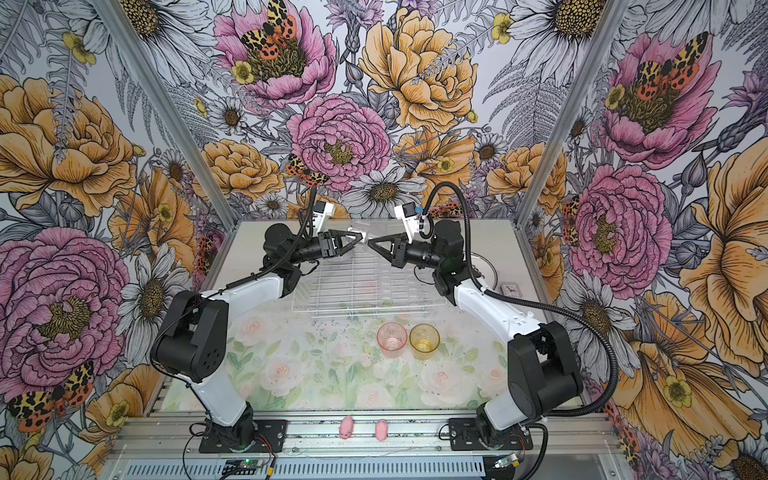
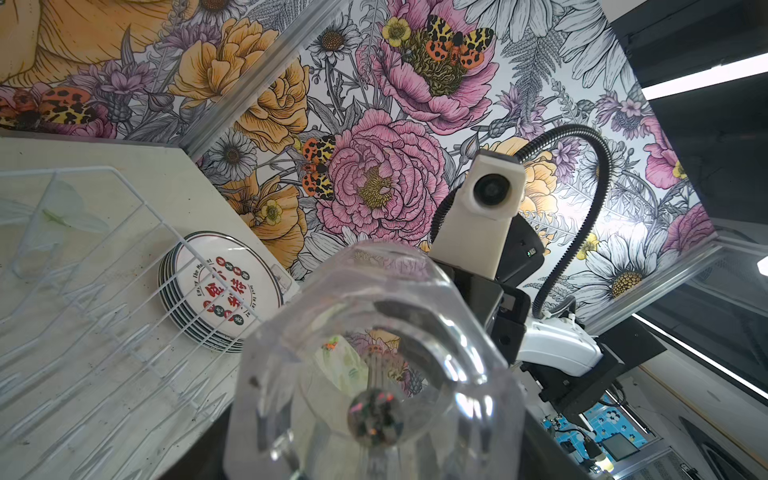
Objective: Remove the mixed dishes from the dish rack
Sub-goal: 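Hold the clear glass out with left gripper while right gripper grasps it, then carry the clear glass away with right gripper while left gripper releases and withdraws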
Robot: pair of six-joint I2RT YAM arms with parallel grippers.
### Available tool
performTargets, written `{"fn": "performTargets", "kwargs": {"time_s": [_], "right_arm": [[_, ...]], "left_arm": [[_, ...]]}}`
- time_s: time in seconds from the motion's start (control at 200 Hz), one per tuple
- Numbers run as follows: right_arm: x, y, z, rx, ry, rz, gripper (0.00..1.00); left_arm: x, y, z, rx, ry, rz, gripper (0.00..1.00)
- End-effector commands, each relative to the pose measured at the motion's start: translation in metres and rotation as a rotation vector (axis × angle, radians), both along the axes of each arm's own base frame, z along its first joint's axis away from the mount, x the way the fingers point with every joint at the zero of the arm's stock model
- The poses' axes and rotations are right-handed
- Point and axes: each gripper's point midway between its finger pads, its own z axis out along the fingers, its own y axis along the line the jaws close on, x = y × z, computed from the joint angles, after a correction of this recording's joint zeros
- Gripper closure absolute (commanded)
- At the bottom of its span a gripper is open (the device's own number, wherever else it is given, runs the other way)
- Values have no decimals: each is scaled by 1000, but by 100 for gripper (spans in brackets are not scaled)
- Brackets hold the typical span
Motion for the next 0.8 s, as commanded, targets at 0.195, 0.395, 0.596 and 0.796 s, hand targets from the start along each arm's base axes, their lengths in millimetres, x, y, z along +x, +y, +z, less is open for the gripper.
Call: {"fn": "performTargets", "kwargs": {"time_s": [0.195,0.395,0.596,0.796], "right_arm": [[7,-2,24,28,-84,-40,100],[3,-2,30,36,-96,-32,100],[0,-4,35,41,-106,-33,100],[-1,-7,29,-30,-93,-59,100]], "left_arm": [[-7,-4,-5,37,-51,2,27],[-8,2,-6,76,-80,50,17],[-10,10,-6,102,-98,91,12],[-1,33,-17,205,-88,215,12]]}}
